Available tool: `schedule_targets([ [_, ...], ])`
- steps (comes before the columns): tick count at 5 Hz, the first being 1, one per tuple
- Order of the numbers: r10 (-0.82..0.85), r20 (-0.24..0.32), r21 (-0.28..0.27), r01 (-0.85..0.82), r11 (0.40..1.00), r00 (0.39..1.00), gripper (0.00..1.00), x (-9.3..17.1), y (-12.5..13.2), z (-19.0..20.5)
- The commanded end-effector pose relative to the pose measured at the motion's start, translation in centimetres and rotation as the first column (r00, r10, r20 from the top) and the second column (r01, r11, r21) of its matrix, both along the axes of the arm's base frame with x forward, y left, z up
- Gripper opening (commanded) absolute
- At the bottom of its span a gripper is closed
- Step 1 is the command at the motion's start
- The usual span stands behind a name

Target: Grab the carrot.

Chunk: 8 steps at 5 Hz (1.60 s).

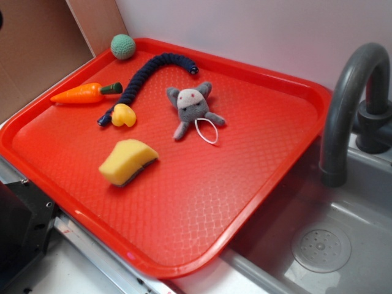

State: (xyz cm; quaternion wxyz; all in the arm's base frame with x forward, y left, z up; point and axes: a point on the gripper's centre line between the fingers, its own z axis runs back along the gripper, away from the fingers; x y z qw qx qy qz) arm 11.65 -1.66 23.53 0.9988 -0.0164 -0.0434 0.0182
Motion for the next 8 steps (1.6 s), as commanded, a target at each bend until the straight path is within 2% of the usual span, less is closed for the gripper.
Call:
schedule_targets([
  [1,0.000,0.000,0.000,0.000,1.000,1.000,1.00,0.0,0.0,0.0],
  [2,0.053,-0.016,0.004,-0.053,0.999,0.998,1.00,2.1,1.6,0.0],
  [3,-0.077,0.017,-0.037,0.077,0.996,0.997,1.00,4.3,4.0,-0.8],
  [4,-0.321,0.023,-0.054,0.322,0.945,0.947,1.00,7.2,6.6,-3.7],
  [5,-0.545,0.037,-0.057,0.546,0.836,0.838,1.00,8.1,7.2,-5.6],
  [6,-0.704,-0.020,-0.070,0.701,0.710,0.710,1.00,9.7,9.9,-8.9],
  [7,-0.594,-0.122,0.005,0.599,0.801,0.795,1.00,10.7,12.4,-12.1],
  [8,-0.554,-0.131,0.028,0.561,0.827,0.822,1.00,10.7,13.9,-13.8],
])
